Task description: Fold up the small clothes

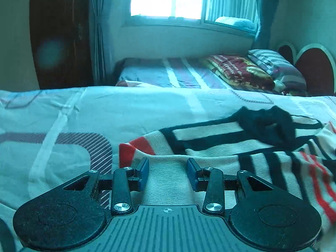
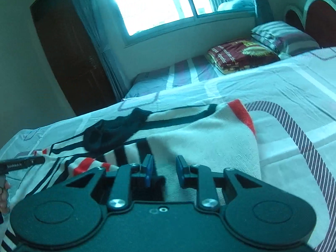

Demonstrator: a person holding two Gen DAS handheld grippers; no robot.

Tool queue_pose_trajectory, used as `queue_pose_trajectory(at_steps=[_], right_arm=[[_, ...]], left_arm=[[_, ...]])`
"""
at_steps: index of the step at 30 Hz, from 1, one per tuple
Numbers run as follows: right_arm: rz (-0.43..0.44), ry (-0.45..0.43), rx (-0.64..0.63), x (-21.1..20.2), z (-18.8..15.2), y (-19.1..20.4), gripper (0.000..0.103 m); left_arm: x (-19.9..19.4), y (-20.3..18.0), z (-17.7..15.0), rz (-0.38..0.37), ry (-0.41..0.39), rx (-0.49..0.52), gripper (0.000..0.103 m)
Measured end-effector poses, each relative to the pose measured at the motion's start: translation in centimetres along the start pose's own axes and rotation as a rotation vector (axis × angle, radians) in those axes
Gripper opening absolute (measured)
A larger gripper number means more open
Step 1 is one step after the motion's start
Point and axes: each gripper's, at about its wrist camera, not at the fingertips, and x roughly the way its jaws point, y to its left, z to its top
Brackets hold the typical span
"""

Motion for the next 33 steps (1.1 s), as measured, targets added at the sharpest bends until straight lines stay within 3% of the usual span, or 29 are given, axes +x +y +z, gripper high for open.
queue_pose_trajectory(at_steps=[4, 7, 9, 11, 13, 15, 17, 19, 22, 27, 28, 29, 30, 33], right_arm=[[-0.038, 0.023, -0.035, 0.5, 0.0, 0.0, 0.017], [-0.001, -0.011, -0.029, -1.0, 0.3, 0.1, 0.027], [0.043, -0.023, -0.022, -2.2, 0.4, 0.2, 0.032], [0.076, -0.001, -0.033, -2.6, 0.4, 0.6, 0.033], [0.067, 0.048, -0.06, -1.9, 0.1, 1.2, 0.034], [0.024, 0.093, -0.089, -0.8, -0.5, 1.6, 0.03], [-0.007, 0.086, -0.137, -0.7, -1.1, 2.0, 0.03], [-0.043, 0.079, -0.162, -1.8, -0.9, 2.5, 0.03], [0.011, 0.032, -0.143, -3.9, -0.8, 2.6, 0.033], [0.039, 0.144, -0.024, -1.9, -1.5, 2.2, 0.038], [0.036, 0.135, -0.031, -1.8, -1.7, 2.4, 0.035], [0.047, 0.142, -0.042, -1.8, -1.7, 2.6, 0.015], [0.058, 0.139, -0.047, -2.2, -1.5, 2.7, 0.008], [0.073, 0.084, -0.065, -4.4, -1.1, 2.8, 0.008]], left_arm=[[0.1, 1.2, -0.2, -0.006, 0.003, -0.072, 0.046], [-0.9, 1.2, -0.4, 0.018, 0.005, -0.069, 0.046], [-3.0, 0.2, -0.5, 0.045, -0.032, -0.02, 0.046], [-5.3, -1.4, -1.2, -0.014, -0.066, 0.014, 0.046], [-6.1, -3.9, -2.4, -0.014, -0.063, 0.111, 0.046], [-5.1, -5.1, -3.7, -0.004, 0.001, 0.155, 0.046], [-5.2, -5.3, -5.0, 0.042, -0.035, 0.193, 0.056], [-6.5, -5.2, -4.6, 0.044, -0.033, 0.158, 0.057], [-8.5, -5.7, -5.0, 0.022, -0.077, 0.169, 0.057], [-7.3, -5.1, -6.1, 0.048, -0.014, 0.116, 0.057], [-7.3, -4.9, -6.4, 0.045, -0.013, 0.101, 0.057], [-7.4, -4.9, -6.5, 0.043, -0.012, 0.093, 0.057], [-7.5, -5.0, -6.4, 0.047, -0.005, 0.095, 0.058], [-7.6, -4.9, -6.0, 0.043, -0.001, 0.114, 0.058]])
